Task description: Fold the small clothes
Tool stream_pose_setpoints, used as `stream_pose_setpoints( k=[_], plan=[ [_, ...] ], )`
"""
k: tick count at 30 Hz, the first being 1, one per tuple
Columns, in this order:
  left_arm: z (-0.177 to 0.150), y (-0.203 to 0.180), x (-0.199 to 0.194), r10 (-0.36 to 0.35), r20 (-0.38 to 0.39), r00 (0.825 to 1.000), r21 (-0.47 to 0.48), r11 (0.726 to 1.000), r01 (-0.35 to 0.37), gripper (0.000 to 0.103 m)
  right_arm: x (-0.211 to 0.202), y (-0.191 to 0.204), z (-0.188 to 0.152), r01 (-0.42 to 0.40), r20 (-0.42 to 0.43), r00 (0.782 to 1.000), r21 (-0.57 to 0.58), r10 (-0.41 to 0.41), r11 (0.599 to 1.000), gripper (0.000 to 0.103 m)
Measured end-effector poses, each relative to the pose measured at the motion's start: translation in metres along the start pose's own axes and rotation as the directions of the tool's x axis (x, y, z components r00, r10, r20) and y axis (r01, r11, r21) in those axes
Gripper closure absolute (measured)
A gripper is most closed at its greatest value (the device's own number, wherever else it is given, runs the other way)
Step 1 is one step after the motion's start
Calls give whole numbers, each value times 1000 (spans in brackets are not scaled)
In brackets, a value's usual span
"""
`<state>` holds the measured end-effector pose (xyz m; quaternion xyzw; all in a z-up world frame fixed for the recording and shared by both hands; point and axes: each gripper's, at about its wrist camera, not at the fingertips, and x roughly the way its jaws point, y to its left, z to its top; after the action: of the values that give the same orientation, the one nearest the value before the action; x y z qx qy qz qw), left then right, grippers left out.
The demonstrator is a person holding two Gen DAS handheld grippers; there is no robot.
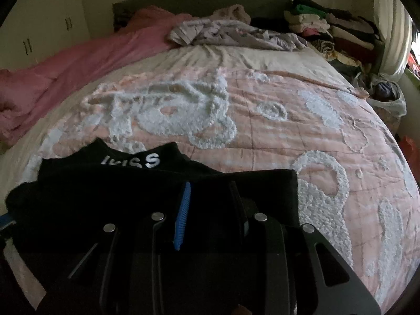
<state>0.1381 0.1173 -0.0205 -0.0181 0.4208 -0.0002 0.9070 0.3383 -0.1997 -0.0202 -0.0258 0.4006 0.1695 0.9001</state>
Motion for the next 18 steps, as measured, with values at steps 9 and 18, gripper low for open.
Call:
stream_pose_setpoints(
  k=[9, 18],
  plan=[
    [36, -18, 36, -45, -16, 999, 11, 999, 46, 71, -59, -25, -25, -41, 100, 995, 101, 31, 994, 48],
    [98, 24, 46, 55, 79, 995, -164, 986, -42, 59, -45, -33, -36, 20, 78, 997, 76, -26, 997, 41]
  ],
)
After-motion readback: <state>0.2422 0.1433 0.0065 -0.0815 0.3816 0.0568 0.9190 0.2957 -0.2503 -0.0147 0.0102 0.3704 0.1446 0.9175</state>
